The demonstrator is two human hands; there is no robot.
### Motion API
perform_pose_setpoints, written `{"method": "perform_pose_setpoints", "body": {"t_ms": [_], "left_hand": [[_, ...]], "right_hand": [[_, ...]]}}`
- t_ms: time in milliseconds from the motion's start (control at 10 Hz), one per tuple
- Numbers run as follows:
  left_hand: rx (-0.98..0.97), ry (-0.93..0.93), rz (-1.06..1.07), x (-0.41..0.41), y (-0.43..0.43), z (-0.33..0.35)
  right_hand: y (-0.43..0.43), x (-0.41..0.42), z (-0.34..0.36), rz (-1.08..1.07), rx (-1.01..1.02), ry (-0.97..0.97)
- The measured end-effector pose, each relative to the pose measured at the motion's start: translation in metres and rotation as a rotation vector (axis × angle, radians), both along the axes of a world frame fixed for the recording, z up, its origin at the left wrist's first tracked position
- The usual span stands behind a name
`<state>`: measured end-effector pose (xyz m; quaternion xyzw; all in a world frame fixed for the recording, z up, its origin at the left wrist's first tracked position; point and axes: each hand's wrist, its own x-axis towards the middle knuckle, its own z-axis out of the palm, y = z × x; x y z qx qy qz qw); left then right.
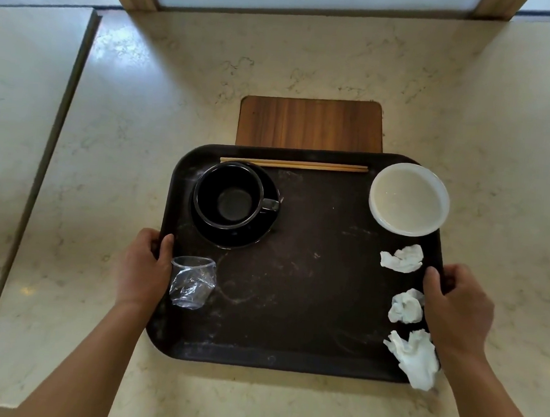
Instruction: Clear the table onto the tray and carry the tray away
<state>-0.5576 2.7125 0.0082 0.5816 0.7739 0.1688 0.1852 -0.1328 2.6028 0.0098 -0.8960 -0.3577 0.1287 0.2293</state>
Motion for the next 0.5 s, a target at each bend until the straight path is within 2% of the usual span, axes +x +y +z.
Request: {"method": "perform_pose_setpoints", "body": {"t_ms": [200, 300, 400, 500], "left_hand": [[-0.056, -0.004, 0.008, 0.002, 0.004, 0.004], [-0.141, -0.125, 0.010, -0.007, 0.004, 0.010], [-0.124, -0.262, 0.089, -0.019, -0.014, 0.019], [-0.027, -0.338, 0.102, -0.038, -0.075, 0.017]], "right_hand": [[0.002, 0.001, -0.001, 0.019, 0.022, 0.010], [-0.006, -0.001, 0.003, 0.048, 0.007, 0.070], [-0.013, 0.004, 0.020, 0.066, -0.018, 0.217], [-0.061, 0.003, 0.029, 0.012, -0.014, 0.303]]}}
